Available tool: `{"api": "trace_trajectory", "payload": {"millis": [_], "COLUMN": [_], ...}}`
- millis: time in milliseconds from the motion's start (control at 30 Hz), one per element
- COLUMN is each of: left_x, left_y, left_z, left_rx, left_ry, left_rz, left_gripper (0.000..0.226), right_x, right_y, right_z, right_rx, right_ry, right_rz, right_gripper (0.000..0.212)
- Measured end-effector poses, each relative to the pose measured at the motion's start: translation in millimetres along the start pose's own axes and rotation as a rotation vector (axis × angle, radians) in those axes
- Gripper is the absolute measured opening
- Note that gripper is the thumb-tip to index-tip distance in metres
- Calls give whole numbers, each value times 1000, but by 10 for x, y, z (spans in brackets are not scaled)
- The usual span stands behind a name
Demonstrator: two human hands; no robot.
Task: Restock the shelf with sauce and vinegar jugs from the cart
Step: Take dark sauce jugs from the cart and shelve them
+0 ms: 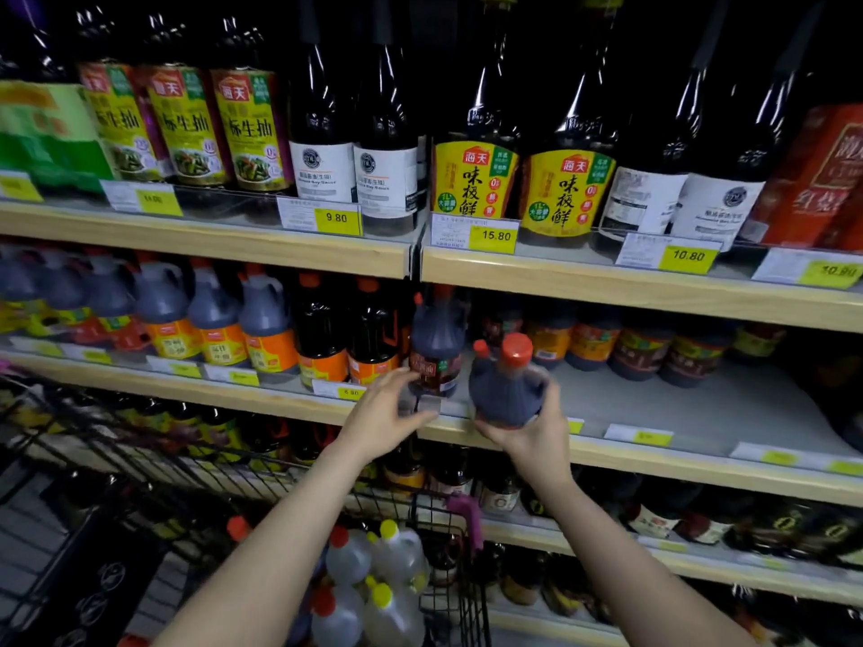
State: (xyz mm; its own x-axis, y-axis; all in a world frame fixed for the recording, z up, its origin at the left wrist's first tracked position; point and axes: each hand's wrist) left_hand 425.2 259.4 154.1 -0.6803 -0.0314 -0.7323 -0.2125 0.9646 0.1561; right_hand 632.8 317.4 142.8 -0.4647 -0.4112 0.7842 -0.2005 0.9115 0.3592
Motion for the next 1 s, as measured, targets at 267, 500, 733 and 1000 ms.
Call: {"api": "trace_trajectory", "payload": {"millis": [267, 500, 733, 1000], "left_x": [645, 743, 720, 300], "left_y": [167, 214, 219, -290], "left_z": [476, 551, 543, 17], "left_rx": [55, -9, -15, -137], "left_ry": [442, 332, 310, 65], "left_rz": [-56, -39, -45, 87], "left_gripper": [93, 88, 90, 64], "right_x": [-303, -548, -503, 70], "right_y": [818, 1132, 1128, 368], "right_z": [331, 522, 493, 101], "right_rx": [-45, 44, 132, 141], "right_ry": [6, -13, 27, 6], "right_rz": [76, 178, 225, 208], "right_gripper": [86, 91, 92, 100]}}
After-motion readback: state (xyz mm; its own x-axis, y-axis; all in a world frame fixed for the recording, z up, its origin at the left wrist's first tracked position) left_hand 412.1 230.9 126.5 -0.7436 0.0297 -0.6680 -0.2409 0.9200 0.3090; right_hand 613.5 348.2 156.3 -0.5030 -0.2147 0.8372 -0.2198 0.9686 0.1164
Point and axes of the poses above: each hand's wrist, its own y-axis towards the middle knuckle, its own z-axis out of the palm, x = y × z, and after that the axes turned 9 degrees about -y, right-handed
